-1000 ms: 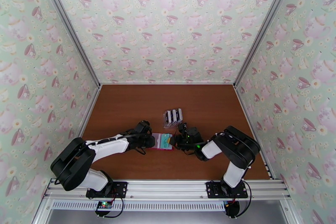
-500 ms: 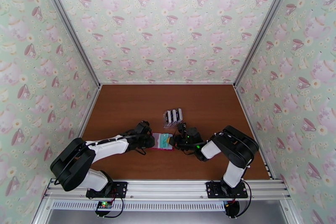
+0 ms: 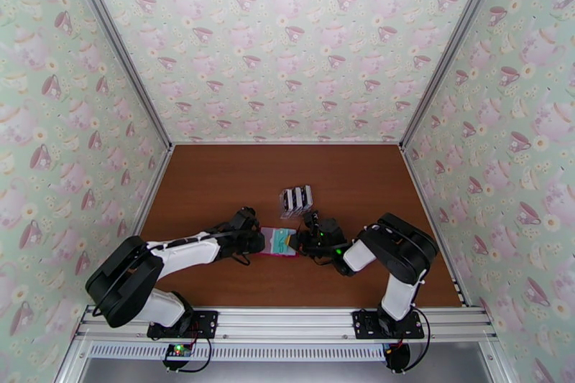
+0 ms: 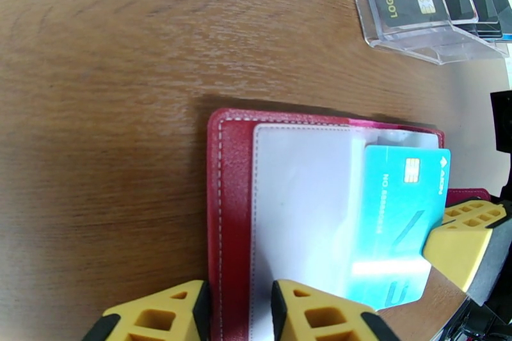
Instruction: Put the credit cards into the card holder
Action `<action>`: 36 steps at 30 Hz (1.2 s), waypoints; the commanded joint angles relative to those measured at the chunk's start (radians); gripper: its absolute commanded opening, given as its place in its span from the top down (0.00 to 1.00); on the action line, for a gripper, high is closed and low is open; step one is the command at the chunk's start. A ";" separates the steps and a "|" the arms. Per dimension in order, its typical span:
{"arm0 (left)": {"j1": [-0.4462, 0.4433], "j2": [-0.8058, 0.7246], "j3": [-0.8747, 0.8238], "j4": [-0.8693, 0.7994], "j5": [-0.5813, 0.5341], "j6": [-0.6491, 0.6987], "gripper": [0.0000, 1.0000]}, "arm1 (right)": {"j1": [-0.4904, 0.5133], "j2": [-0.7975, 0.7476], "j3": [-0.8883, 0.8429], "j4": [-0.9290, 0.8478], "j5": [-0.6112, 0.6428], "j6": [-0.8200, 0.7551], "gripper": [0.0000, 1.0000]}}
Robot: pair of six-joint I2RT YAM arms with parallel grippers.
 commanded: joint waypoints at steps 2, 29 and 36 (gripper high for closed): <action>-0.031 0.042 -0.054 -0.081 0.061 -0.027 0.67 | 0.010 0.017 0.022 0.017 0.006 0.015 1.00; -0.037 0.036 -0.082 -0.053 0.067 -0.050 0.67 | 0.022 -0.071 0.103 -0.295 0.039 -0.078 0.87; -0.040 0.037 -0.081 -0.040 0.073 -0.052 0.68 | 0.026 -0.140 0.155 -0.483 0.074 -0.149 0.80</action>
